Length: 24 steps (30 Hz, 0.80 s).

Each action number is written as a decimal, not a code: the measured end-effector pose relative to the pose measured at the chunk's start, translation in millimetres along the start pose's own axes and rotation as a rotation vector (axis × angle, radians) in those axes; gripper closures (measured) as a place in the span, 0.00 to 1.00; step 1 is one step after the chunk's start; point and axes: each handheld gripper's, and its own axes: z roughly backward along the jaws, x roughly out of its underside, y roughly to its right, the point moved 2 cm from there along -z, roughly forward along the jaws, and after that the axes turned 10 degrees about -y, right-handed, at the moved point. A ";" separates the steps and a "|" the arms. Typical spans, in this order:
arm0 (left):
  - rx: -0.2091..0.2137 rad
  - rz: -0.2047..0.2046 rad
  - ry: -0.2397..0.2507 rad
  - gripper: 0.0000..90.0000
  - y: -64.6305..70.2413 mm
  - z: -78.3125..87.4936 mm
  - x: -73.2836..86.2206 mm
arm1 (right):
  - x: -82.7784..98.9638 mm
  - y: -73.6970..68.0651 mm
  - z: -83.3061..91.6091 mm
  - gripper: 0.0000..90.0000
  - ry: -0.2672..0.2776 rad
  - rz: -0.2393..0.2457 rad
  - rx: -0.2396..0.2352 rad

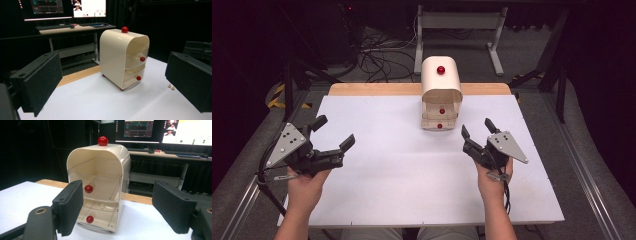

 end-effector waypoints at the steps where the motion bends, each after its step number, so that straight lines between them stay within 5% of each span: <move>1: 0.000 0.002 0.000 0.02 0.4 -0.1 0.0 | 0.2 -0.9 -0.8 0.29 -0.001 0.000 0.001; 24: -0.016 0.010 0.000 0.03 -2.6 2.0 0.6 | 2.9 -28.1 -25.7 0.34 -0.004 0.021 0.047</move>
